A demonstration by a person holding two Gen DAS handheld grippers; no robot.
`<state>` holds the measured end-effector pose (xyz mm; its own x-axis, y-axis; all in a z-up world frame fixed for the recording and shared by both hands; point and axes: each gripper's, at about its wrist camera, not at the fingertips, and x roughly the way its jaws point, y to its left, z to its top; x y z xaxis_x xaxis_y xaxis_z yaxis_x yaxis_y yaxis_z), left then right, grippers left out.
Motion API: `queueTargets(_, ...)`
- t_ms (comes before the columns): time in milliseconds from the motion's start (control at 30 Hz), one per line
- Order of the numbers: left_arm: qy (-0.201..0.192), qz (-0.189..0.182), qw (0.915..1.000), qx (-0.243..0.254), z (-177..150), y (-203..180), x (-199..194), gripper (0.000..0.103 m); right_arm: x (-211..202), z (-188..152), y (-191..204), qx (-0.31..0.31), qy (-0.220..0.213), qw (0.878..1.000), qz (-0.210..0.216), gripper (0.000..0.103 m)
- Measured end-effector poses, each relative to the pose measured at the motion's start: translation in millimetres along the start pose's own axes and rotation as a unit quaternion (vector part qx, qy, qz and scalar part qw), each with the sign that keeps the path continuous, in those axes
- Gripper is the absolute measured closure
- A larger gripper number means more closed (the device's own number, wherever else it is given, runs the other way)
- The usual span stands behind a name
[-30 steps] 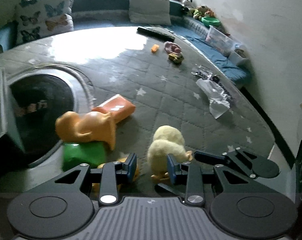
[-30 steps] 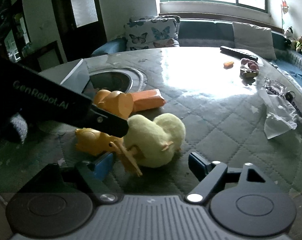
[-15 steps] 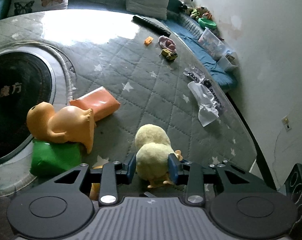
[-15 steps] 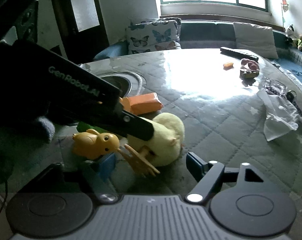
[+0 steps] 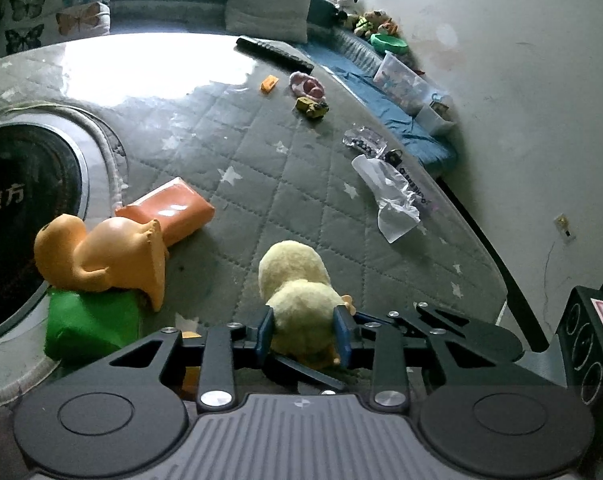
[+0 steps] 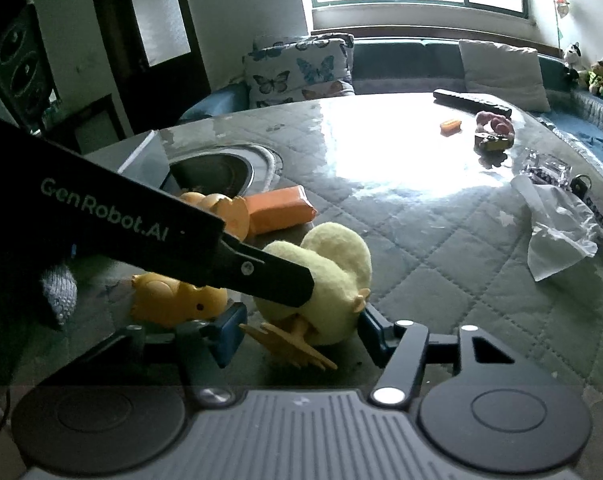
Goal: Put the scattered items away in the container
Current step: 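Close the left tool on the pale yellow plush chick, then carry the chick with the left tool over the white box and lower it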
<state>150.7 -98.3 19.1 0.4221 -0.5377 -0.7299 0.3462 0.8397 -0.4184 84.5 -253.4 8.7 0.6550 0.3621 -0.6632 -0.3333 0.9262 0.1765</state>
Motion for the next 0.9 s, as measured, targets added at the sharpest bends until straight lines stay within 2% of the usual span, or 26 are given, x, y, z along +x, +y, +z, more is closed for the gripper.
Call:
queueTargets(200, -0.029, 0.003, 0.9996, -0.003, -3.1, 1.1, -24.6, 0.068, -9.3, 7.7, 14.3, -0.015, -0.018, 1.000, 0.005, 0.042)
queueTargets(467, -0.081, 0.038, 0.9959, -0.017, -2.8, 19.8, -68.0, 0.068, -7.4, 32.3, 50.7, -0.056, -0.038, 0.997, 0.036, 0.042)
queueTargets(667, -0.113, 0.072, 0.9901, -0.042, 3.2, 50.4, -100.9, 0.068, 9.7, 56.7, 87.4, -0.087, -0.047, 0.992, 0.073, 0.042)
queueTargets(900, -0.150, 0.116, 0.9791, -0.074, 7.4, 91.8, -139.1, 0.068, 33.1, 86.4, 137.1, -0.130, -0.054, 0.983, 0.121, 0.042)
